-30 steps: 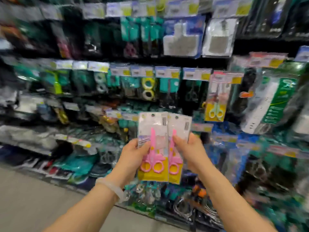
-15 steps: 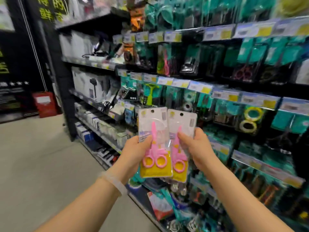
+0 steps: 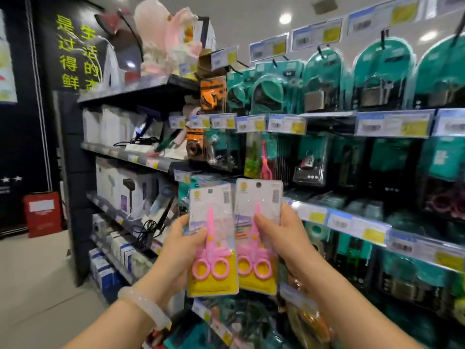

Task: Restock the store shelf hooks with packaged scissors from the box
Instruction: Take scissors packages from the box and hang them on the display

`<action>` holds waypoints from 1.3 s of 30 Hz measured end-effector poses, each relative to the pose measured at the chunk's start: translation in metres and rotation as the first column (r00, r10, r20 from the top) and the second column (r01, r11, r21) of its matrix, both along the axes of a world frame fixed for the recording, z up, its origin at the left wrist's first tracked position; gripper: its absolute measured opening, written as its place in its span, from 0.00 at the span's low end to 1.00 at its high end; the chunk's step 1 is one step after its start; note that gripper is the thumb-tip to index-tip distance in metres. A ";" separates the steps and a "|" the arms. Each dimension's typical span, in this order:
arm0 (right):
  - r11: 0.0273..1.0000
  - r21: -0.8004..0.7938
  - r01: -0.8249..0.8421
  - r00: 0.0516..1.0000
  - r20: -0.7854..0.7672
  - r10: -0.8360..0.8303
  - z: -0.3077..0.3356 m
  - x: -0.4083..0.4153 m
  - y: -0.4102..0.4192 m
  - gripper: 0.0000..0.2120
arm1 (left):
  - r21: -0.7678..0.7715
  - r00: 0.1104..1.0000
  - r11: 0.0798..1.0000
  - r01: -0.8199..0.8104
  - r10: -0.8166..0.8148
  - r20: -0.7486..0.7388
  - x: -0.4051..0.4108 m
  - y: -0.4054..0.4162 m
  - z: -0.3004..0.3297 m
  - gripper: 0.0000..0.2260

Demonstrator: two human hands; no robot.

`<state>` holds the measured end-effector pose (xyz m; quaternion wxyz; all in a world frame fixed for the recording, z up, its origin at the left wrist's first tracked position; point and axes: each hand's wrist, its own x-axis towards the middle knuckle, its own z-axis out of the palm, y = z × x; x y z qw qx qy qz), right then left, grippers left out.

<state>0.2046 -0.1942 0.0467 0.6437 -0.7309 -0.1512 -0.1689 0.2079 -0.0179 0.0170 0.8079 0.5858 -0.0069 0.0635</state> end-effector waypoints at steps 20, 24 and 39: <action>0.913 0.124 0.388 0.922 -0.069 -0.382 0.072 0.220 0.075 0.06 | -0.018 0.969 0.974 0.225 -0.221 0.108 0.238 0.080 0.061 0.04; 0.889 0.030 0.457 0.889 -0.063 -0.454 0.084 0.252 0.086 0.14 | 0.028 0.949 0.956 0.292 -0.294 0.113 0.274 0.091 0.063 0.03; 0.833 0.077 0.547 0.801 0.239 -0.548 0.103 0.279 0.102 0.07 | 0.024 0.880 0.899 0.437 -0.433 0.193 0.317 0.090 0.073 0.02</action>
